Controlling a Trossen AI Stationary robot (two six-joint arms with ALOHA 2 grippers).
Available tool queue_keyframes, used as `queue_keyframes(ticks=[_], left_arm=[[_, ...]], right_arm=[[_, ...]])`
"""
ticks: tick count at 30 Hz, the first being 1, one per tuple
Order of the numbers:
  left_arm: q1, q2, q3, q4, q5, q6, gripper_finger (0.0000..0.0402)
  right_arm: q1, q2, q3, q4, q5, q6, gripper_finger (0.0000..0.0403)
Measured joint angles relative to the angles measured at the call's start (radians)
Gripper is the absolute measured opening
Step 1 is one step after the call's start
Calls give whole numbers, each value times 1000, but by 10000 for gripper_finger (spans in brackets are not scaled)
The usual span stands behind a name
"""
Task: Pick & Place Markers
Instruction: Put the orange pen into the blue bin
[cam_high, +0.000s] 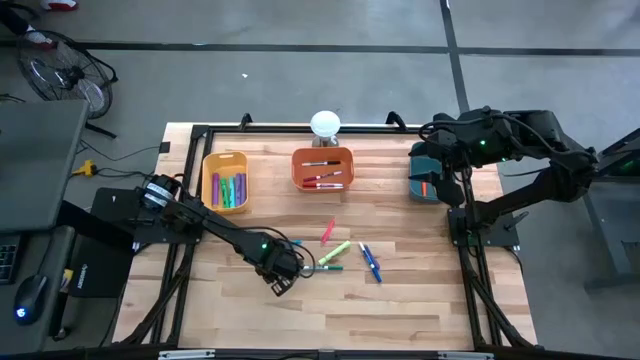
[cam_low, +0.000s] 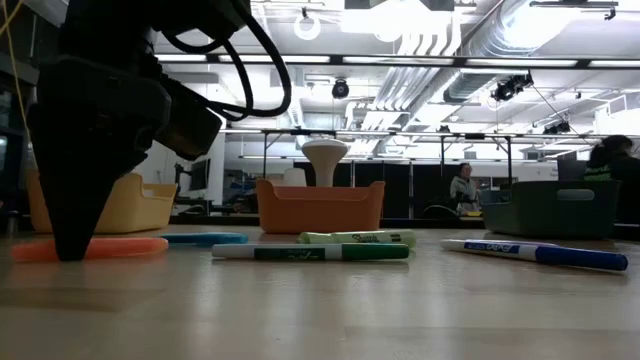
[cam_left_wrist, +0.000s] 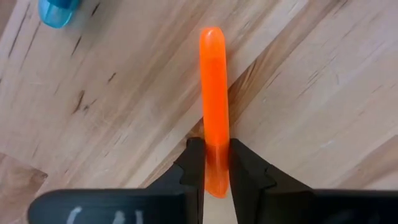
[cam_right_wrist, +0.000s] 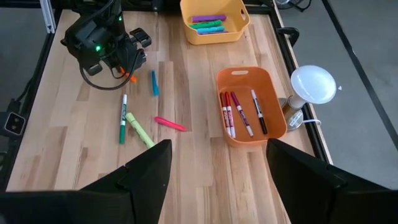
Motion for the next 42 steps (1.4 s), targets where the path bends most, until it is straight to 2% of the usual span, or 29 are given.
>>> queue_keyframes(ticks=[8, 12, 15, 18, 20, 23, 29, 31, 37, 42], left_arm=[[0, 0, -1, 5, -2, 4, 40], [-2, -18, -4, 0, -40, 4, 40], [-2, -54, -6, -1, -73, 5, 40], [-3, -83, -8, -2, -116, 3, 40], [-2, -104, -10, -11, -190, -6, 40], [4, -123, -10, -2, -231, -20, 40], [0, -144, -8, 50, -233, -21, 32], [2, -144, -8, 72, -249, -21, 16], [3, -147, 78, 51, -316, 15, 5], [46, -148, 115, -3, -305, 33, 4]], right_arm=[[0, 0, 0, -1, -2, -1, 252], [0, 0, -3, -13, -1, -2, 252], [0, -12, -58, 1, 0, -3, 252], [0, -40, -178, 68, -9, -4, 252], [1, -68, -285, 163, -39, 1, 252], [1, -111, -460, 363, -100, 18, 252], [1, -155, -785, 794, -208, 85, 252], [1, -155, -878, 932, -245, 122, 252], [1, -155, -1104, 1296, -330, 252, 252], [7, -156, -1212, 1429, -347, 314, 252]])
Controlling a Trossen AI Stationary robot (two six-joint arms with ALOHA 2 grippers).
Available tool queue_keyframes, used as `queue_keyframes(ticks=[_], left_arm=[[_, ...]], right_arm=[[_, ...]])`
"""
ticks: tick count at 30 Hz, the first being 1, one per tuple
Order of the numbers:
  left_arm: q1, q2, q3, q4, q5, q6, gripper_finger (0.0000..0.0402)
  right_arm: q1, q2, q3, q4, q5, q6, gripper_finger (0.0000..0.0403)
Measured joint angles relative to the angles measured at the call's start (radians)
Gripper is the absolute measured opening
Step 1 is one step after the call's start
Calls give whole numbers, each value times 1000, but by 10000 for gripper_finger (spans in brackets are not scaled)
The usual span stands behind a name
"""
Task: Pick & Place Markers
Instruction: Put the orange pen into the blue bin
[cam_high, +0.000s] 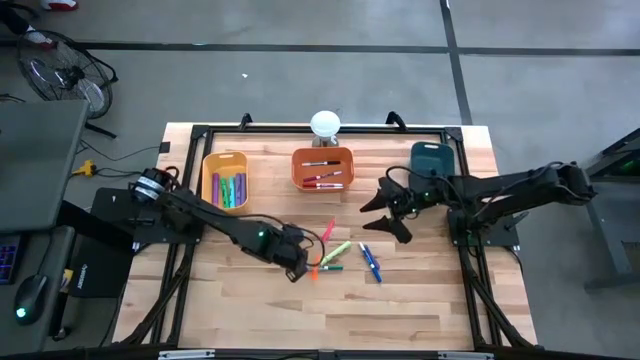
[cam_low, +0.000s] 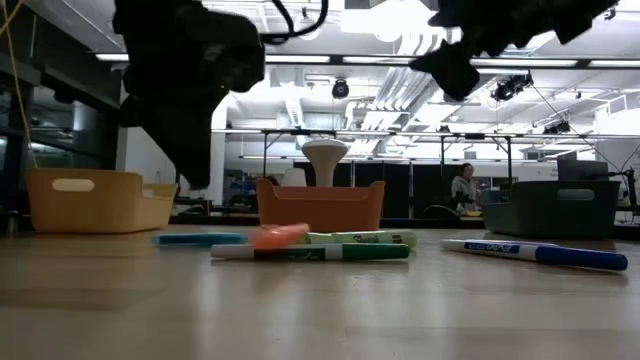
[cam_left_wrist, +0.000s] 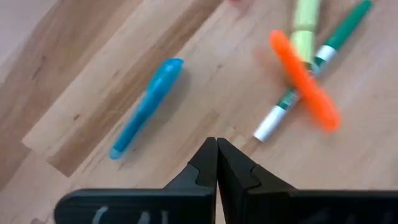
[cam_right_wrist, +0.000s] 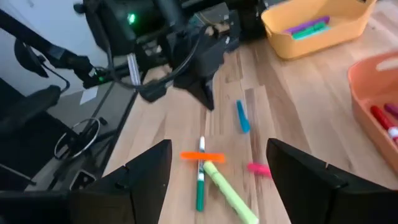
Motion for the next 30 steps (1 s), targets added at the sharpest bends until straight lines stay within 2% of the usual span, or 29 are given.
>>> queue_keyframes(ticks=[10, 16, 24, 30], left_arm=[[48, 0, 0, -18, 16, 36, 2], [46, 35, 0, 30, -16, 29, 1], [46, 36, 0, 49, -42, 46, 1], [33, 20, 0, 142, 114, 135, 0]], right_arm=[[65, 0, -28, -1, 0, 0, 252], [81, 0, -28, -67, 101, -14, 252], [86, 0, -28, -89, 69, 4, 252], [88, 0, -28, -132, 75, 17, 252]])
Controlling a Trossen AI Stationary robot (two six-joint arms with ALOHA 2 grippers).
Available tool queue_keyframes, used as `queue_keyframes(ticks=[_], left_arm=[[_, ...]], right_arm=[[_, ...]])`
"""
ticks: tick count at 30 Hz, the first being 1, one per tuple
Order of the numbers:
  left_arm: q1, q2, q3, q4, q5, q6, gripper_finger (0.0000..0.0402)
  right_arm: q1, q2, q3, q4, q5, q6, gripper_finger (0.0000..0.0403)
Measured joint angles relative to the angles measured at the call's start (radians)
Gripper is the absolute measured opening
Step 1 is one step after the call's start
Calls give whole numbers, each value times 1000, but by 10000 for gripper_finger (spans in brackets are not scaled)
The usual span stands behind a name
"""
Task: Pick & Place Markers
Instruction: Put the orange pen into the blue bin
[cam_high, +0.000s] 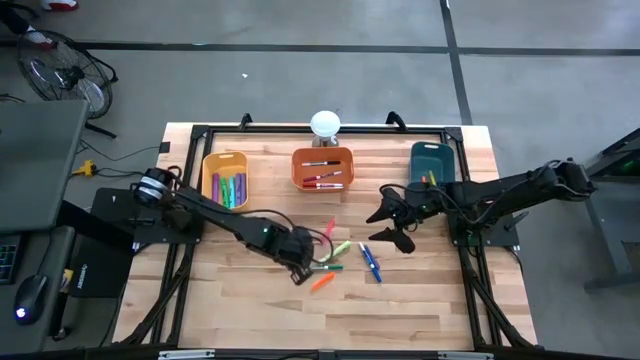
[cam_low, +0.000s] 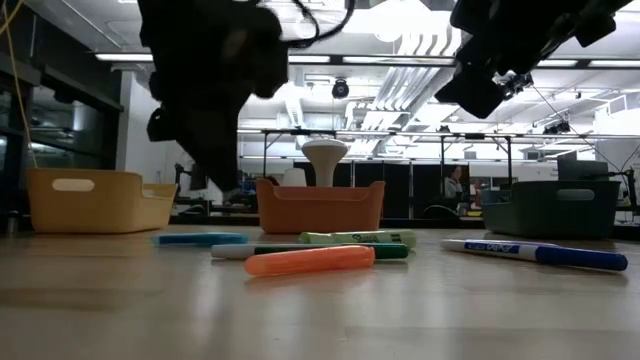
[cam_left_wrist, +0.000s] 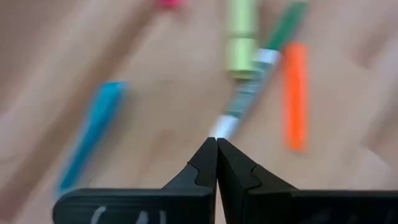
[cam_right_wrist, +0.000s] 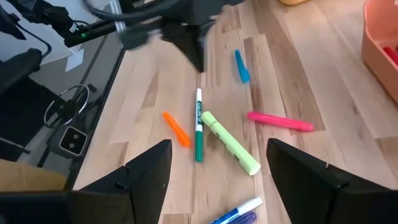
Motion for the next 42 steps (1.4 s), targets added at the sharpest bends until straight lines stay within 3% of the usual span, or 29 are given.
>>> queue_keyframes(ticks=[13, 26, 32, 39, 42], left_arm=[[-20, 0, 1, 183, 57, 65, 9], [-20, 0, 7, 293, 91, 23, 151], [-21, 46, 131, 162, 33, 23, 158], [-36, 237, 443, -239, -36, 45, 158], [-34, 324, 552, -365, -9, 20, 158]], right_arm=[[0, 0, 0, -4, 3, -13, 252], [0, 0, 0, -12, 4, -21, 252], [0, 0, 0, -27, 4, -21, 252], [0, 0, 1, -41, 3, -21, 252], [0, 0, 1, -56, -2, -21, 252]])
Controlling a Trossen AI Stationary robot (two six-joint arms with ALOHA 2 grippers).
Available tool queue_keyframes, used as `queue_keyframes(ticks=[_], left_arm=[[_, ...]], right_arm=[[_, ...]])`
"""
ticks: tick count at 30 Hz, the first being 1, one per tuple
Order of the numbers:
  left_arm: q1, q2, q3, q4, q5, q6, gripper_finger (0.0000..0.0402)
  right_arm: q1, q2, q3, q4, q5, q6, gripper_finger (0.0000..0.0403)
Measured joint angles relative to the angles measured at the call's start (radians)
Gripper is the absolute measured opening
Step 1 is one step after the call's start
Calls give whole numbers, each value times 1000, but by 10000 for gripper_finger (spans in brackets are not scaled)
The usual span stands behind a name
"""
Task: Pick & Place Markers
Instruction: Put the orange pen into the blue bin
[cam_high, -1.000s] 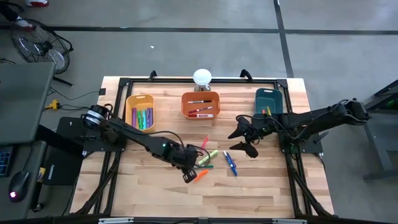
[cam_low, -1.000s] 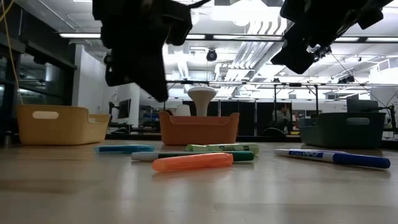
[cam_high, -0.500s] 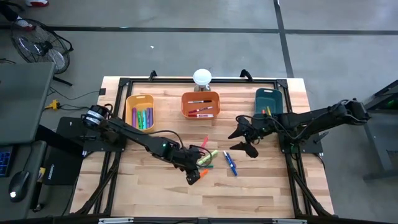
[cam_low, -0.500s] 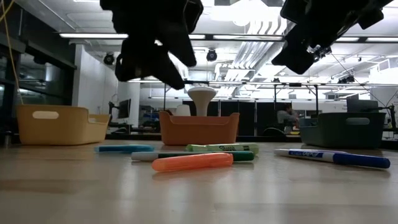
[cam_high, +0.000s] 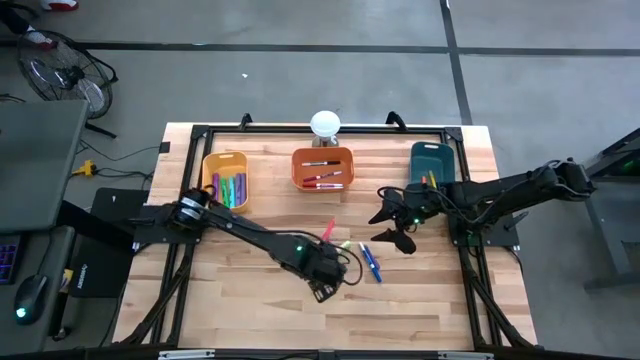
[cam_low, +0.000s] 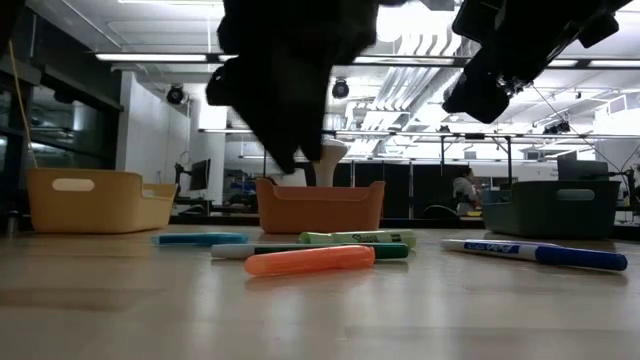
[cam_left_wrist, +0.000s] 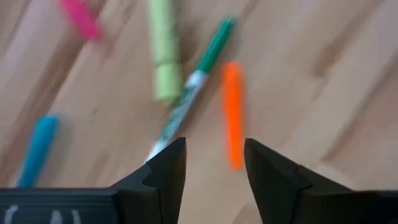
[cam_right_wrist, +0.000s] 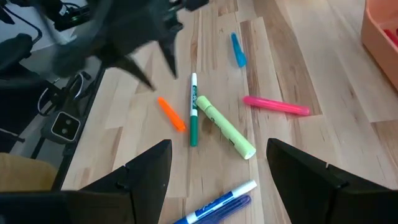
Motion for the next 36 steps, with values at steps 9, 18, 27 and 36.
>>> queue_keyframes(ticks=[9, 18, 27, 36], left_arm=[[-10, 97, 123, -52, 68, -125, 158], [-28, 120, 132, -91, 68, -168, 158], [-26, 119, 133, -77, 58, -189, 158], [-25, 133, 132, -46, 51, -155, 158]], right_arm=[[0, 0, 0, -89, -44, 7, 252], [53, 0, 0, -103, -67, 43, 252], [114, 0, 0, -92, -12, 133, 252], [179, 0, 0, -47, 51, 192, 252]])
